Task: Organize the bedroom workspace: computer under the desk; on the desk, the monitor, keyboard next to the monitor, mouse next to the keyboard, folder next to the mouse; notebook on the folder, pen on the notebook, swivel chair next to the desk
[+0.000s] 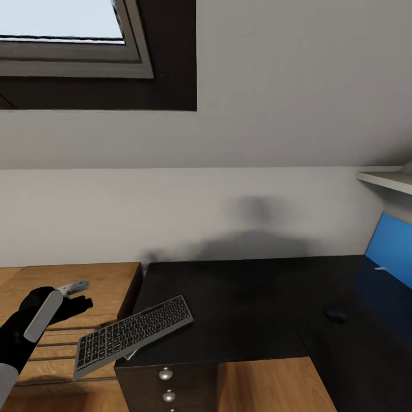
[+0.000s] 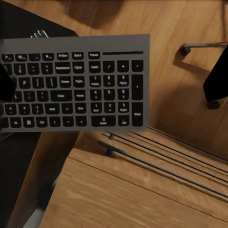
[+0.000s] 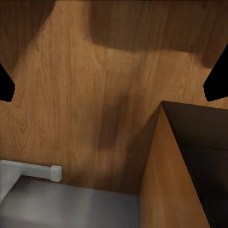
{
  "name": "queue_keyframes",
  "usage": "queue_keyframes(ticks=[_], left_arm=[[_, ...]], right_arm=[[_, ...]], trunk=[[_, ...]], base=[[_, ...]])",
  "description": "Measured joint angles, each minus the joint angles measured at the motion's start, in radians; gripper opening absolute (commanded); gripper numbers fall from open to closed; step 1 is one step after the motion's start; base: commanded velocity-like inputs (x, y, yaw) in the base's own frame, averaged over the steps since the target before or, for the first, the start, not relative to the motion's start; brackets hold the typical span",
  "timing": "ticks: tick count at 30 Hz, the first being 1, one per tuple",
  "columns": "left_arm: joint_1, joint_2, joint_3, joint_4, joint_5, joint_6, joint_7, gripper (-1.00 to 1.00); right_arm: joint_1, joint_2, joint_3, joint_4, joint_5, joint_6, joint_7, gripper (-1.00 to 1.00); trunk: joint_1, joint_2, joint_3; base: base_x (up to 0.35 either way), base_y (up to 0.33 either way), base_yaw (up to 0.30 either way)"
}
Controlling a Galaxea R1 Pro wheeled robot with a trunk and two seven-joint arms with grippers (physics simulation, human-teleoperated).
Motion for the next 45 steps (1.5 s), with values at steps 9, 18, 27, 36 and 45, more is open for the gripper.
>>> queue_keyframes(ticks=[9, 18, 27, 36, 45], left_arm=[[0.000, -0.001, 0.000, 0.004, -0.001, 0.000, 0.000, 1.00], [0.001, -0.003, 0.000, 0.005, -0.003, -0.037, -0.001, 1.00], [0.001, -0.004, 0.000, 0.006, -0.004, -0.149, 0.005, 1.00], [0.001, -0.005, -0.022, 0.063, -0.008, -0.295, 0.003, 1.00], [0.001, -0.005, -0.043, 0.086, -0.011, -0.334, -0.001, 1.00]], right_arm=[[0.000, -0.001, 0.000, 0.000, 0.000, 0.000, 0.000, 1.00], [0.001, 0.000, 0.000, 0.000, 0.000, 0.000, 0.000, 1.00], [0.001, 0.001, 0.000, 0.000, 0.000, -0.001, 0.000, 1.00], [0.001, 0.001, 0.000, 0.000, 0.000, -0.001, 0.000, 1.00], [0.001, 0.000, 0.000, 0.000, 0.000, 0.000, 0.000, 1.00]], trunk=[[0.000, 0.000, 0.000], [0.027, -0.047, -0.020], [0.062, -0.110, -0.048], [0.096, -0.173, -0.077], [0.131, -0.237, -0.105]], base=[[0.102, 0.000, 0.000], [0.004, 0.000, 0.000], [0.000, 0.000, 0.000], [0.000, 0.000, 0.000], [0.000, 0.000, 0.000]])
